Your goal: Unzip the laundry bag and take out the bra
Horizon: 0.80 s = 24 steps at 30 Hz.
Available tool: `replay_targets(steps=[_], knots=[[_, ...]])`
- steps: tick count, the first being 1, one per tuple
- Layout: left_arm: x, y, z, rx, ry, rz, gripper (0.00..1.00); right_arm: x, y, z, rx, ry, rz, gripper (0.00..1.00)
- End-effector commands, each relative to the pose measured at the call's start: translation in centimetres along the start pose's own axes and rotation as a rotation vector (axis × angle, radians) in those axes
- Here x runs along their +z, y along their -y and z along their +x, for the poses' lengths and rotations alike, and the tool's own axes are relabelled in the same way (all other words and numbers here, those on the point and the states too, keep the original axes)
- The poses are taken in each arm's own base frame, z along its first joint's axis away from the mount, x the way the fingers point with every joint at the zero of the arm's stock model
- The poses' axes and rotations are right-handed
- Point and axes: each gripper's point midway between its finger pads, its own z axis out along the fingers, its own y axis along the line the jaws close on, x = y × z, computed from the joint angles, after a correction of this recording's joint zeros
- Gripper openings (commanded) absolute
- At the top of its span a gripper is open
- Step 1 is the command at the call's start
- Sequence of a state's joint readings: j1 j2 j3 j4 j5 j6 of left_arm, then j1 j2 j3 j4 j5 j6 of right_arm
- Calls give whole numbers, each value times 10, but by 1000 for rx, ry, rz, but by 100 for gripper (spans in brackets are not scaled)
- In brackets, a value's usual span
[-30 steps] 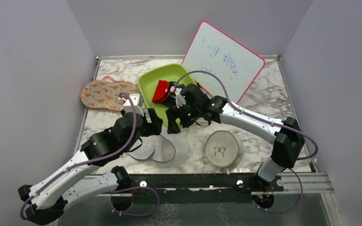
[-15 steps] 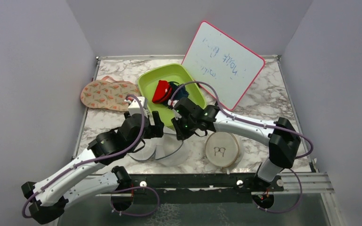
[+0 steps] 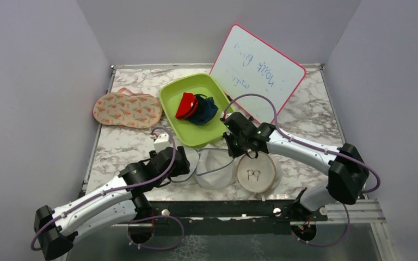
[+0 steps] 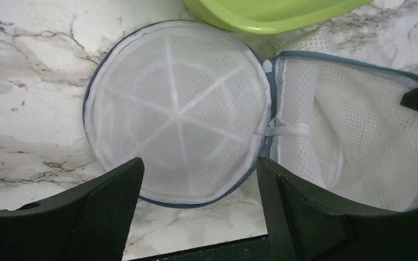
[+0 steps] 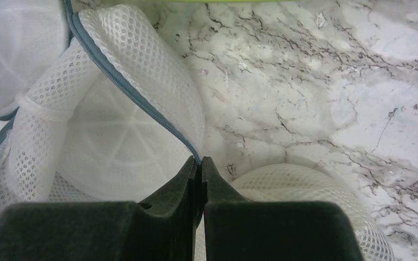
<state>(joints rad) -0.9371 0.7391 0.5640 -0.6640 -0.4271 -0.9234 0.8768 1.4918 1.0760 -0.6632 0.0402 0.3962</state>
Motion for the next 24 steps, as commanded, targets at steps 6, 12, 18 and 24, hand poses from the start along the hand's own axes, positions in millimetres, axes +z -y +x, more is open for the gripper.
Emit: replay_targets(steps=[6, 12, 18, 24], knots=[[7, -2, 24, -350, 11, 94, 64, -6, 16, 2, 31, 29, 22, 3], [11, -3, 47, -601, -65, 115, 64, -10, 9, -11, 25, 61, -11, 3], [14, -9, 48, -726, -51, 89, 80, -12, 3, -23, 15, 85, -34, 3], [9, -4, 45, -786, -79, 83, 86, -12, -1, -27, 9, 91, -51, 3]])
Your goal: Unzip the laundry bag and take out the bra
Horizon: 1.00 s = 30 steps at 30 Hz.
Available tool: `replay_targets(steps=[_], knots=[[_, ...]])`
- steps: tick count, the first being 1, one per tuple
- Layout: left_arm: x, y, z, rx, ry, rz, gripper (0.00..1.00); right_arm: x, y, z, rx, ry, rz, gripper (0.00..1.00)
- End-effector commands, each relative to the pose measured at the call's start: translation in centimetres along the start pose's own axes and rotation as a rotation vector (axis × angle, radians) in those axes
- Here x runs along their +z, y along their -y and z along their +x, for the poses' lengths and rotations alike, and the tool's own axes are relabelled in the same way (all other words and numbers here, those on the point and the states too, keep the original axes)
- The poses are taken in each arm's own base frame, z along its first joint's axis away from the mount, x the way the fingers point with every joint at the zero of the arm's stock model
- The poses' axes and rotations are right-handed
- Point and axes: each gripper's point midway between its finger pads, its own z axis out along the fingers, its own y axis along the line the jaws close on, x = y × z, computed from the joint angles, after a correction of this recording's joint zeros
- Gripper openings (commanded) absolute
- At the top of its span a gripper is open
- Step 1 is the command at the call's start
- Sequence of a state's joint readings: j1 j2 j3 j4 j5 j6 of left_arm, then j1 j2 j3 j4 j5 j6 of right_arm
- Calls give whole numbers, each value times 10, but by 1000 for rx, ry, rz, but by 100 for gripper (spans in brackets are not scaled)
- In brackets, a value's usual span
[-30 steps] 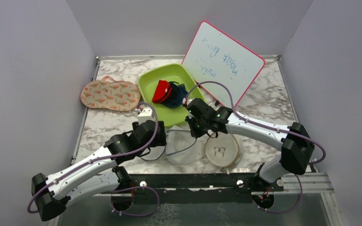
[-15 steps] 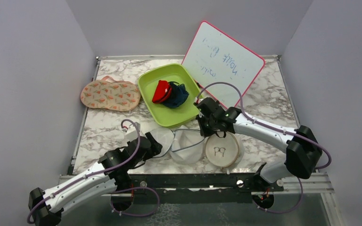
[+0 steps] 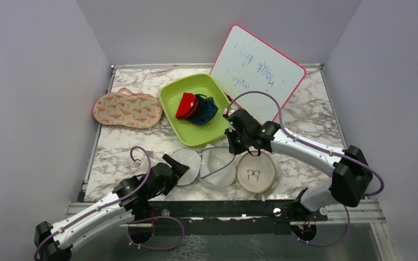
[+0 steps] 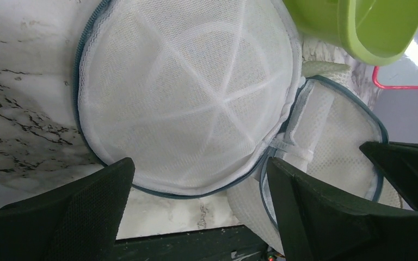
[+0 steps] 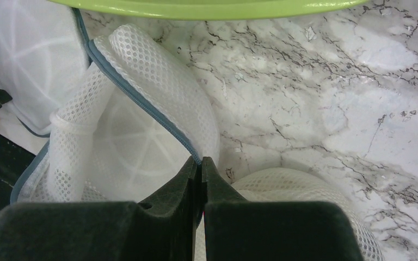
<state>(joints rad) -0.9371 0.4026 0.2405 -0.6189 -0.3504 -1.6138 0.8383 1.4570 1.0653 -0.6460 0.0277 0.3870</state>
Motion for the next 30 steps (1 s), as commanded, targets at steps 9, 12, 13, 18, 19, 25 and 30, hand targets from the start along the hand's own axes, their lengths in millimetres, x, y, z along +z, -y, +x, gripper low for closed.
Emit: replay_targets(steps=[9, 12, 13, 18, 19, 25, 30], knots=[[-31, -3, -11, 48, -1, -142, 88, -3, -8, -19, -9, 50, -31, 2], [-29, -12, -2, -12, -41, -131, 85, -4, -3, -17, 17, 59, -4, 2], [-28, -15, -1, -17, -45, -133, 85, -5, -2, -16, 29, 60, 4, 2], [-21, -19, 3, -32, -50, -139, 85, -1, 3, -5, 91, 45, 26, 2], [-19, -20, 5, -30, -56, -145, 85, 0, 1, -2, 95, 40, 15, 2], [-4, -36, 9, -39, -49, -189, 70, 0, -4, -3, 93, 45, -13, 2], [8, -32, 7, -102, -15, -139, 53, -4, -6, -8, 84, 61, -24, 2]])
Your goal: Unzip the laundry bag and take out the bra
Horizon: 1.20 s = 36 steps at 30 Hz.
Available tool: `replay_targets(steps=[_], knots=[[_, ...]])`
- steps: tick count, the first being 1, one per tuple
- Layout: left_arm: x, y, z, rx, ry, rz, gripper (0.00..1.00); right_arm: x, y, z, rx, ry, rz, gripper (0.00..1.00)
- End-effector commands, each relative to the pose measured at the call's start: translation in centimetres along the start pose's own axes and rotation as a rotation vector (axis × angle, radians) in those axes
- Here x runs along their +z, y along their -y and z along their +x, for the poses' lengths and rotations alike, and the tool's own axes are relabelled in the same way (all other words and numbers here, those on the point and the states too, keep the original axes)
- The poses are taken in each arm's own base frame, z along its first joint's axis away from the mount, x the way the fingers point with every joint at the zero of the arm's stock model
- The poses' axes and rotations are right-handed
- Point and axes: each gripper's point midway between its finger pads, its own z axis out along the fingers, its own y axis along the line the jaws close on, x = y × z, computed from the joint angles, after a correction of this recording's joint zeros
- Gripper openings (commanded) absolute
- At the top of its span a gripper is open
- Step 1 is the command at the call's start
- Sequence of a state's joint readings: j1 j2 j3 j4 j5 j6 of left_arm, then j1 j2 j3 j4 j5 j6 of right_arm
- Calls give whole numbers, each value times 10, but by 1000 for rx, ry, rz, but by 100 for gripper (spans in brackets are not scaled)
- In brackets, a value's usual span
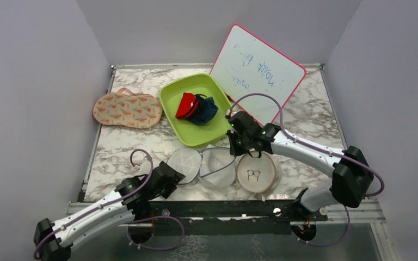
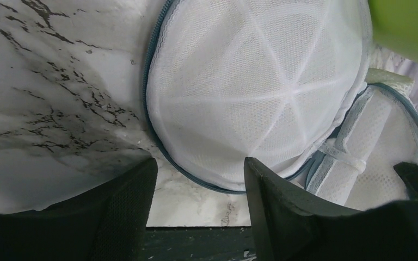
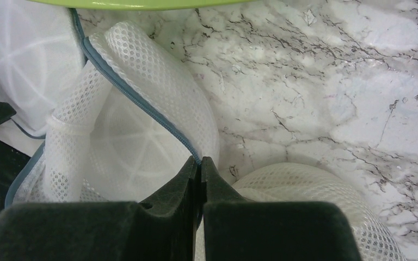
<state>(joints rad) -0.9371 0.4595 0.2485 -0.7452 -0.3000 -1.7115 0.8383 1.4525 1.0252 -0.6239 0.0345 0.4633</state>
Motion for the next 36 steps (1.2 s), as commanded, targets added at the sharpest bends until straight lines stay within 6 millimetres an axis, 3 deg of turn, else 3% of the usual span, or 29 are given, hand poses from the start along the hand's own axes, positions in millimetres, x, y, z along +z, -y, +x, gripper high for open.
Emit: replay_targets(steps=[1, 10, 17, 22, 28, 33, 36], knots=[[11, 3, -2, -71, 24, 27, 51, -10, -9, -17, 9, 70, -41, 2], [11, 11, -7, -66, 52, 51, 15, -10, -9, -16, -5, 62, -47, 2], [-15, 44, -31, 64, 157, 147, 0, -13, -29, -15, -95, 72, -175, 2], [-48, 67, -54, 209, 252, 192, 0, -14, -40, -15, -132, 63, -240, 2], [-79, 78, -67, 325, 287, 225, 0, -12, -54, -22, -148, 66, -305, 3], [-103, 88, -75, 468, 316, 276, 0, -8, -55, -32, -131, 68, -283, 2], [-120, 103, -76, 575, 325, 336, 0, -3, -51, -35, -97, 61, -244, 2]])
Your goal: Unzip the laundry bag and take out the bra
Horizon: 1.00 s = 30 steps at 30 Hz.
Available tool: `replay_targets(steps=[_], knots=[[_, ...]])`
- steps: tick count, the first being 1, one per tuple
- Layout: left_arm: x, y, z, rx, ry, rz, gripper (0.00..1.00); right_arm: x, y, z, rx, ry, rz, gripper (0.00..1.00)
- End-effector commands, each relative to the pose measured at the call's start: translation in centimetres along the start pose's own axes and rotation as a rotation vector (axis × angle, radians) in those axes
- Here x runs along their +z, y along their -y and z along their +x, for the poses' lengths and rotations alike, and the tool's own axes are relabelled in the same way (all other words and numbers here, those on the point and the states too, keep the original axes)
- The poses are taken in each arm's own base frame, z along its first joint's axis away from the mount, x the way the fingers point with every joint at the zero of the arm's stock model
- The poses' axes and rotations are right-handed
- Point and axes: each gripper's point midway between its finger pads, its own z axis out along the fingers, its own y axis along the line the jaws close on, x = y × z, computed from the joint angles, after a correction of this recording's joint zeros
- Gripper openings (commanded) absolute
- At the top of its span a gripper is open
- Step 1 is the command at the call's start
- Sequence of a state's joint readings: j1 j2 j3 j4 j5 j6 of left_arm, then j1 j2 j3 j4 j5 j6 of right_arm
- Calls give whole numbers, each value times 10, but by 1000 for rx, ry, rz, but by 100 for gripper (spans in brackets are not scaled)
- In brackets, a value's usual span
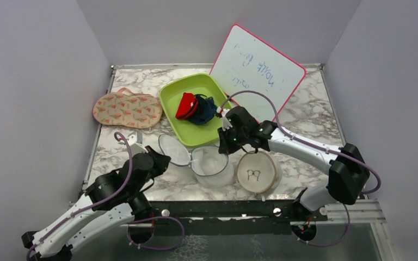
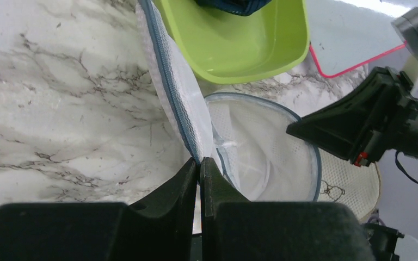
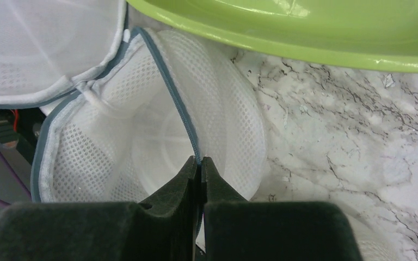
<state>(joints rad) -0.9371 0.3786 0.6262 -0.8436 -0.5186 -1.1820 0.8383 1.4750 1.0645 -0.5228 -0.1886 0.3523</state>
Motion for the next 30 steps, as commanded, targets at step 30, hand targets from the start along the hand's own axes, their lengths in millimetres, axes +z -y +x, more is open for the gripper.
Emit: replay_targets(steps=[30], knots=[[0, 129, 27, 1190, -232, 594, 0, 12, 8, -44, 117, 129, 55, 3]])
